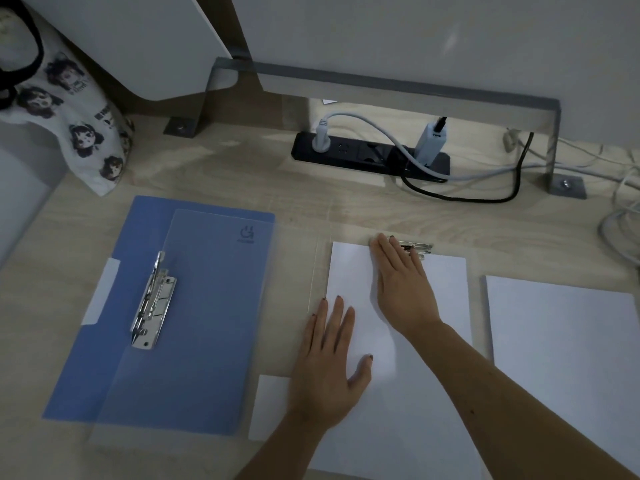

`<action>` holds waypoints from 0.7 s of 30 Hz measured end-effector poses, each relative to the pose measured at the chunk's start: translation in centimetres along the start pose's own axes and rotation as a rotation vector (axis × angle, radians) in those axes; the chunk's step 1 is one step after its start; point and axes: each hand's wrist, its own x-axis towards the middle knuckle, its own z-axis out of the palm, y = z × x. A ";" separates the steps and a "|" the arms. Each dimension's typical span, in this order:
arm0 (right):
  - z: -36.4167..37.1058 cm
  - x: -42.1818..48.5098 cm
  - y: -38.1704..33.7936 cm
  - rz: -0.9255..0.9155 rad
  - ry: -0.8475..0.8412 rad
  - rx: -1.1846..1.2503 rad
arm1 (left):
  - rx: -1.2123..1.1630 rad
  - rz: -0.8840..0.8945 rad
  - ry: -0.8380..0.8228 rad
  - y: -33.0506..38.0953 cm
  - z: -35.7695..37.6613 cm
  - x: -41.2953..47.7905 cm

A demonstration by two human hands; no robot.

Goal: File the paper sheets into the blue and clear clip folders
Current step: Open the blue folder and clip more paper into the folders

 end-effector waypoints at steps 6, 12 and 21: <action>-1.5 -2.7 1.8 0.150 0.141 0.263 | 0.034 0.036 0.012 -0.4 0.1 0.0; -3.6 -12.0 9.9 0.614 0.245 0.428 | 0.101 0.088 0.057 1.8 -0.8 -0.5; -4.3 -20.6 18.9 1.111 0.255 0.443 | 0.113 0.438 -0.104 16.4 2.4 0.7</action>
